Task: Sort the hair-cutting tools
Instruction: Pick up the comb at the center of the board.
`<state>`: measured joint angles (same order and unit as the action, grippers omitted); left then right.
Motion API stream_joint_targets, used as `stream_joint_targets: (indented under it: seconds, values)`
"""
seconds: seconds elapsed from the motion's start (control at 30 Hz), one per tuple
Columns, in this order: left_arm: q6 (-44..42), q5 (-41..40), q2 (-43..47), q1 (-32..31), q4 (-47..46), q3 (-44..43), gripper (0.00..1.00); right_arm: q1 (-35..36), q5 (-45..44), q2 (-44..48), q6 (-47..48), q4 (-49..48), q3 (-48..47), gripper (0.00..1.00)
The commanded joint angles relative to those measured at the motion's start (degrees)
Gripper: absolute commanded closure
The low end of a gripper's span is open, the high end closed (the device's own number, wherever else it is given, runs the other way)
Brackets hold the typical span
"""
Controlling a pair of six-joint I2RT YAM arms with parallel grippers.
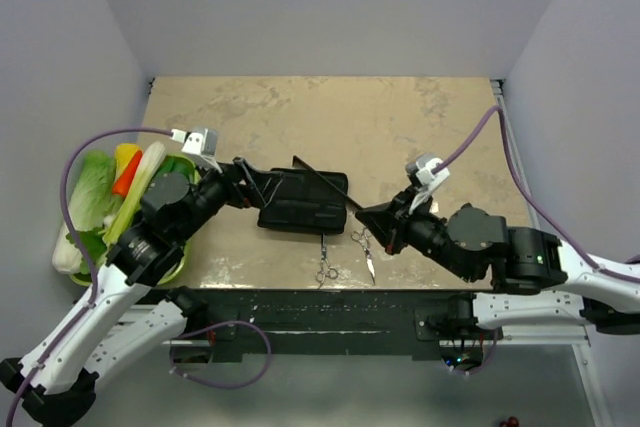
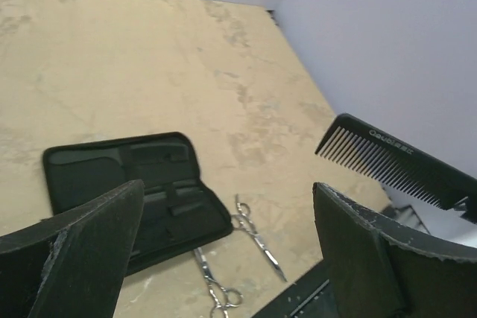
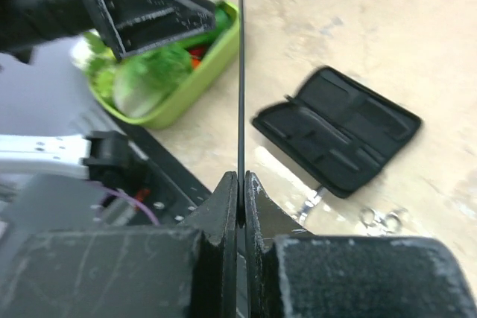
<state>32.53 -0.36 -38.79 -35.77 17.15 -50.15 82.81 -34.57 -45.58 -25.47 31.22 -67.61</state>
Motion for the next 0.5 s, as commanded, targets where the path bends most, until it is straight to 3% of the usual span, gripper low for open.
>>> stream_joint_targets:
  seconds: [0.0,0.07,0.2,0.47]
  values:
    - [-4.2,-8.9,-4.7,-0.1,1.7,-2.1,0.01,-2.1,-6.7,-6.0,1.0,7.2,-5.7,1.0]
    - [-4.3,-8.8,-9.5,-0.2,0.1,-1.9,0.01,-5.3,-2.6,-9.3,1.3,8.9,-7.0,1.0]
    - [-4.3,-8.9,-16.3,-0.1,-5.6,-0.8,0.01,-22.6,12.4,-13.5,4.8,5.5,-5.2,1.0]
    - [-1.0,-6.8,-25.8,-0.1,-19.1,5.2,0.01,-38.0,25.8,-21.1,7.2,2.9,-5.5,1.0]
